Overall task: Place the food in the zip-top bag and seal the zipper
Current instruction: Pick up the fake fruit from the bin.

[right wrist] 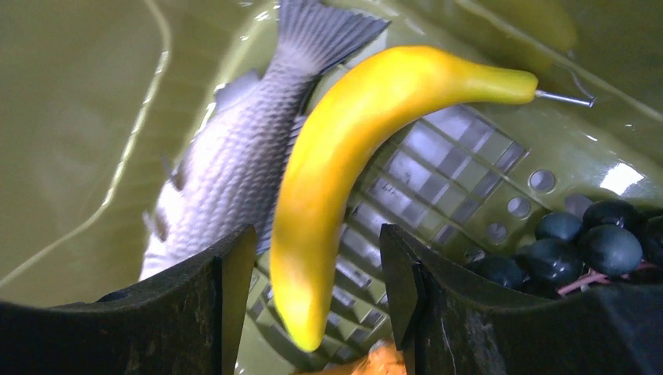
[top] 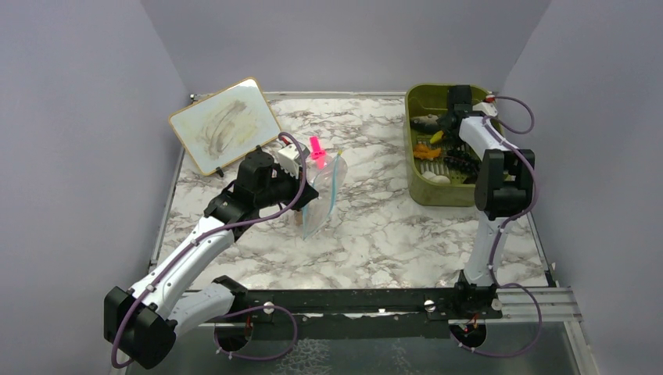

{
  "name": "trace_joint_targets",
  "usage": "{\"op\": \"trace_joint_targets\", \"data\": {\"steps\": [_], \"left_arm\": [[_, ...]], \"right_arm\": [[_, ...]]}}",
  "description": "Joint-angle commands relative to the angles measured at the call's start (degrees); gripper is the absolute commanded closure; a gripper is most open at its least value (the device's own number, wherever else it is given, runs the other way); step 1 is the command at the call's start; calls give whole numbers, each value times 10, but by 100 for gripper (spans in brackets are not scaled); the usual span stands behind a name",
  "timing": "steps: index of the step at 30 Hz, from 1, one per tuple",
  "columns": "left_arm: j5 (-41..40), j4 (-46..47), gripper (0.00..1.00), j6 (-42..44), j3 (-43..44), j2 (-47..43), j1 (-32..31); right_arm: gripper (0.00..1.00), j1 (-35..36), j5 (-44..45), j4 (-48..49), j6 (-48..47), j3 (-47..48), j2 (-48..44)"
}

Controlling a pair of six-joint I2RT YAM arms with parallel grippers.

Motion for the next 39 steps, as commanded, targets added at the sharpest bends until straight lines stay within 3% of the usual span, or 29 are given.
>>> {"op": "trace_joint_targets", "data": {"steps": [1,7,14,21,31,39], "left_arm": [[13,18,100,-1,-6,-8,-1],[8,18,100,-1,-7,-11,0],[6,18,100,-1,-9,-13,0],[4,18,100,-1,-9,-14,0],[-3,18,100,-2,-9,-21,-1],[-6,17,100,-1,-10,-25,0]], "right_arm": [[40,-7,2,-23,30,24,32],[42,-13,-13,-10,25,35,60],[67,-17,-15,-3,7,33,59],[81,-17,-17,21,-6,1,22],[85,-17,-38,12,-39,1,-21],[86,-17,-46,59,-67,-69,-102]]}}
